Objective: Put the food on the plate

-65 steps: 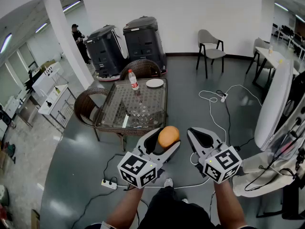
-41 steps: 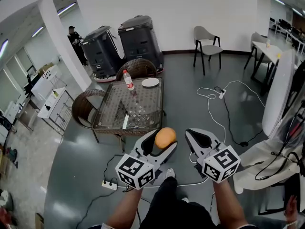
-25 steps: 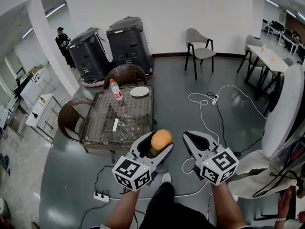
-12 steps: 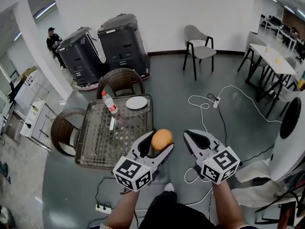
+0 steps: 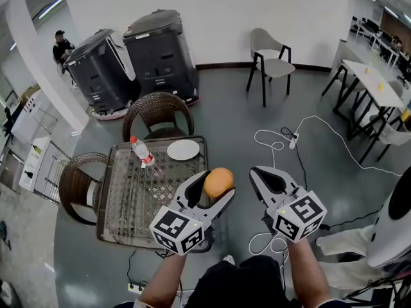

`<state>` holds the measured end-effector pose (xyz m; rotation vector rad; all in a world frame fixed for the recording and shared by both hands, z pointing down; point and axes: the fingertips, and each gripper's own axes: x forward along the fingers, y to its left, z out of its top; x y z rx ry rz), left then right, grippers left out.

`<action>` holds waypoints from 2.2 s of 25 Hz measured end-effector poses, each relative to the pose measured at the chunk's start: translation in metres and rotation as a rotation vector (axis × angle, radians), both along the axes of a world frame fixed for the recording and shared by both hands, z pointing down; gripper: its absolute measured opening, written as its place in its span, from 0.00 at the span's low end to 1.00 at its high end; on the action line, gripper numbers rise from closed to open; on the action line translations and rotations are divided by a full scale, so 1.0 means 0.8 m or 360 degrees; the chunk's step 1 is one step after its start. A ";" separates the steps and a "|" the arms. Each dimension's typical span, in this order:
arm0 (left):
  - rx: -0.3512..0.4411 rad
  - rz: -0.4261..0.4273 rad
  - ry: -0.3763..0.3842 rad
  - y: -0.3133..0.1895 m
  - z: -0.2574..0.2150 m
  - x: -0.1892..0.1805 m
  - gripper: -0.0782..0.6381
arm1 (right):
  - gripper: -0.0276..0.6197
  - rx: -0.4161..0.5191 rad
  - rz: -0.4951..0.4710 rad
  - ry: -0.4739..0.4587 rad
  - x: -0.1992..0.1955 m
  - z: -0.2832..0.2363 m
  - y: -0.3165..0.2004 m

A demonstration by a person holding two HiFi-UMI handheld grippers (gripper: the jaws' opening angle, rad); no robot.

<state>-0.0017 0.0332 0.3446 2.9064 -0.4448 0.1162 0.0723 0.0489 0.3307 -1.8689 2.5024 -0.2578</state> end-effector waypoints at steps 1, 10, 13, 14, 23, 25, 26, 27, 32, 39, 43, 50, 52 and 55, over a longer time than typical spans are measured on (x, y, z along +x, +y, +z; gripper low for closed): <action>-0.0003 -0.0005 0.0000 -0.009 -0.001 0.001 0.56 | 0.05 -0.0009 -0.0005 0.0004 0.002 -0.001 -0.010; -0.0035 -0.0165 -0.0001 -0.091 0.002 -0.002 0.56 | 0.05 -0.0046 -0.0185 0.0028 -0.002 -0.004 -0.112; -0.0032 -0.0295 -0.0009 -0.120 0.014 -0.005 0.56 | 0.05 -0.0026 -0.0334 0.0035 -0.008 0.003 -0.154; -0.0030 -0.0348 -0.0012 -0.132 0.019 -0.006 0.56 | 0.05 -0.0021 -0.0393 0.0039 -0.011 0.007 -0.170; -0.0097 -0.0755 -0.0055 -0.248 0.046 0.005 0.56 | 0.05 -0.0042 -0.0781 0.0019 0.000 0.028 -0.311; -0.0102 -0.0823 -0.0075 -0.269 0.049 0.009 0.56 | 0.05 -0.0049 -0.0835 -0.0006 0.007 0.032 -0.337; -0.0105 -0.0854 -0.0086 -0.279 0.050 0.012 0.56 | 0.05 -0.0050 -0.0860 -0.0020 0.011 0.033 -0.349; -0.0108 -0.0885 -0.0095 -0.287 0.050 0.014 0.56 | 0.05 -0.0049 -0.0885 -0.0032 0.014 0.034 -0.360; -0.0115 -0.1022 -0.0149 -0.322 0.052 0.022 0.56 | 0.05 -0.0038 -0.1006 -0.0087 0.021 0.036 -0.407; -0.0120 -0.1143 -0.0194 -0.352 0.054 0.012 0.56 | 0.05 -0.0010 -0.1107 -0.0133 0.012 0.030 -0.443; -0.0132 -0.1157 -0.0204 -0.369 0.063 0.002 0.56 | 0.05 -0.0039 -0.1109 -0.0137 0.005 0.044 -0.457; -0.0168 -0.1124 -0.0234 -0.396 0.081 -0.008 0.56 | 0.05 -0.0122 -0.1100 -0.0083 -0.009 0.067 -0.479; -0.0176 -0.1113 -0.0245 -0.404 0.085 -0.006 0.56 | 0.05 -0.0152 -0.1089 -0.0075 -0.008 0.074 -0.486; -0.0203 -0.1096 -0.0270 -0.413 0.103 -0.009 0.56 | 0.05 -0.0195 -0.1083 -0.0072 -0.012 0.089 -0.491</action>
